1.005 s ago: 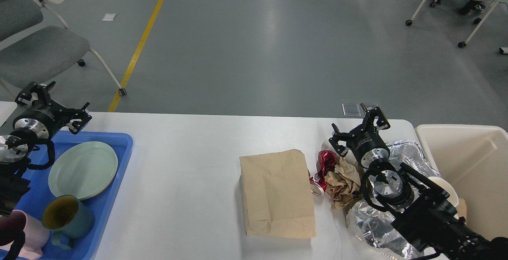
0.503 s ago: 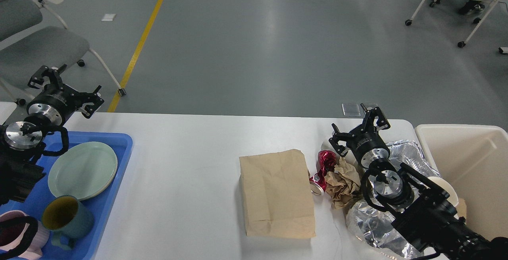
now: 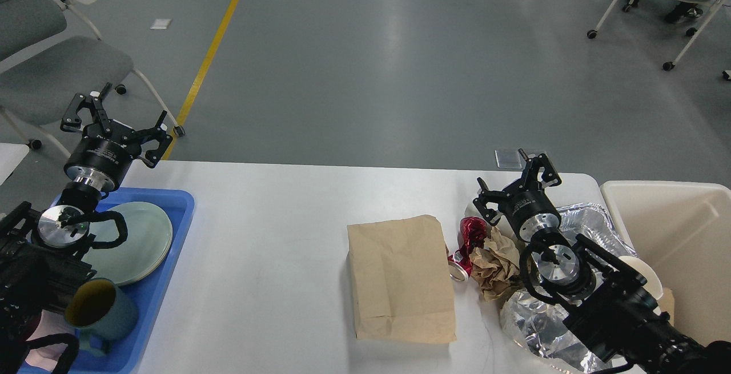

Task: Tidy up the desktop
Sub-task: 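Release the plate and raise the left gripper above the tray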

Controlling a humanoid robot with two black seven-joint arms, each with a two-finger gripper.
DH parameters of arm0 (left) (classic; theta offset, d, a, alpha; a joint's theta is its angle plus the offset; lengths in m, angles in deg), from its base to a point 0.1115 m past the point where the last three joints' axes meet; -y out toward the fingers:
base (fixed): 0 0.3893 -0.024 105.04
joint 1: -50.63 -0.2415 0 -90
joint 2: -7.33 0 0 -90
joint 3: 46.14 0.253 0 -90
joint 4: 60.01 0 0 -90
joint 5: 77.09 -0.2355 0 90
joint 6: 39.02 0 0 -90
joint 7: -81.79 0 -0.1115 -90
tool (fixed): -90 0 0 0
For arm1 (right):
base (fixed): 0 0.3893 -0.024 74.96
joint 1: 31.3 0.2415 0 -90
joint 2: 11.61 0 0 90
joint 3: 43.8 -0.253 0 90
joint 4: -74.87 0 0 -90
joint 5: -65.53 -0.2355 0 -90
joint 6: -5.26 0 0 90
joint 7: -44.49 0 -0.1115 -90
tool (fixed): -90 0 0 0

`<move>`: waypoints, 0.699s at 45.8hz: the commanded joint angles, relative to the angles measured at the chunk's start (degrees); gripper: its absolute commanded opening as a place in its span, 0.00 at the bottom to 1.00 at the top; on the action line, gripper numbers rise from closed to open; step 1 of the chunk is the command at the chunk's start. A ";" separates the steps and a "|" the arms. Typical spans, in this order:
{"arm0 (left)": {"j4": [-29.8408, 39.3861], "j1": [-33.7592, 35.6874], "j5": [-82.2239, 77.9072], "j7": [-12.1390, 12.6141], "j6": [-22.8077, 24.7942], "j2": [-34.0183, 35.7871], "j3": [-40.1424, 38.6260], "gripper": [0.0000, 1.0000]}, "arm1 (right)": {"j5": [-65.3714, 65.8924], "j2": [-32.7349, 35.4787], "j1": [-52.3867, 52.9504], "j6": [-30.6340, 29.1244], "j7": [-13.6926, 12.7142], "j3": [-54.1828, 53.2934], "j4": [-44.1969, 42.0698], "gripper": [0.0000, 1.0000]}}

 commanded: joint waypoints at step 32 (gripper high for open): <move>-0.52 -3.40 -0.33 -0.08 -0.82 -9.94 0.12 0.96 | 0.00 0.00 0.00 0.02 0.00 0.00 0.00 1.00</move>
